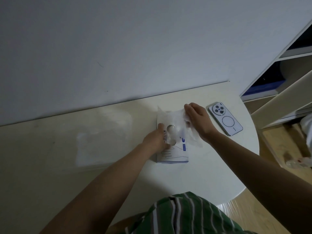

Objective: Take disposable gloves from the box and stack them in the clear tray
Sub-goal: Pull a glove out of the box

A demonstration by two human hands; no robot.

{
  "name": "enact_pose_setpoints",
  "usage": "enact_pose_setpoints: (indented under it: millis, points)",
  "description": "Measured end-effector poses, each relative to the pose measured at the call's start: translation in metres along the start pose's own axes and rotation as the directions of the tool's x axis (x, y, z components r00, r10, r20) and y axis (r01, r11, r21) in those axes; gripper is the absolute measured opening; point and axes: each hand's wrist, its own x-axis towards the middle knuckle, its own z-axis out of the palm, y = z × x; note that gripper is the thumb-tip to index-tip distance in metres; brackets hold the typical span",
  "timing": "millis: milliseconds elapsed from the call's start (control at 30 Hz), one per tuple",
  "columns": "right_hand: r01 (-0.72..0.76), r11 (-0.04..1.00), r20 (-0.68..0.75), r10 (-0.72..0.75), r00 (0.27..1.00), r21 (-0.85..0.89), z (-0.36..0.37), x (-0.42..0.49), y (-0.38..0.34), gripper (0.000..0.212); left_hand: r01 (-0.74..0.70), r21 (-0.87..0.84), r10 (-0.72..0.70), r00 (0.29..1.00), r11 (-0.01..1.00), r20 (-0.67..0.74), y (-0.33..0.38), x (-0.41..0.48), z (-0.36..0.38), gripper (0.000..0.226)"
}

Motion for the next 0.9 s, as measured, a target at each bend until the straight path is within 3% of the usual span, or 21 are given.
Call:
enact_pose_setpoints:
  millis: [100,200,367,467,567,667,733,800,900]
  points:
    - [-0.032,0.996,0.074,0.039,0.996,-0.087,0.000,0.001,-0.007,0.033,0.008,-0.194,-0.005,1.000,0.981,0.013,0.001,-0.006,-0.010,0.077]
    - [-0.100,0.987,0.167,0.120,0.979,-0.125,0.001,-0.004,-0.007,0.034,-0.024,-0.535,0.019,1.000,0.845,-0.015,-0.002,-0.013,-0.024,0.080]
    - [-0.190,0.980,0.319,0.199,0.926,-0.060,0.010,-0.009,-0.011,0.036,-0.282,-0.682,-0.009,0.921,0.675,-0.390,-0.006,-0.033,-0.052,0.106]
    - [-0.089,0.959,0.424,0.201,0.883,-0.269,0.025,-0.008,-0.021,0.023,-0.327,-0.700,-0.053,0.885,0.636,-0.462,-0.013,-0.044,-0.071,0.081]
    - [-0.139,0.959,0.533,0.254,0.807,-0.246,0.043,-0.008,-0.030,0.019,-0.294,-0.798,-0.071,0.920,0.526,-0.385,-0.029,-0.057,-0.090,0.035]
    - [-0.149,0.972,0.588,0.228,0.776,-0.180,0.059,-0.006,-0.033,0.016,-0.308,-0.785,-0.046,0.919,0.538,-0.392,-0.048,-0.070,-0.098,0.006]
    - [-0.280,0.954,0.646,0.283,0.709,-0.110,0.077,-0.004,-0.037,0.044,-0.335,-0.779,-0.117,0.881,0.530,-0.458,-0.064,-0.078,-0.102,0.013]
    - [-0.330,0.936,0.664,0.325,0.674,-0.123,0.094,-0.001,-0.041,0.070,-0.312,-0.737,-0.218,0.822,0.600,-0.526,-0.081,-0.084,-0.106,0.019]
    - [-0.320,0.936,0.597,0.340,0.727,-0.144,0.115,0.003,-0.050,0.079,-0.203,-0.607,-0.301,0.723,0.768,-0.622,-0.110,-0.090,-0.110,0.021]
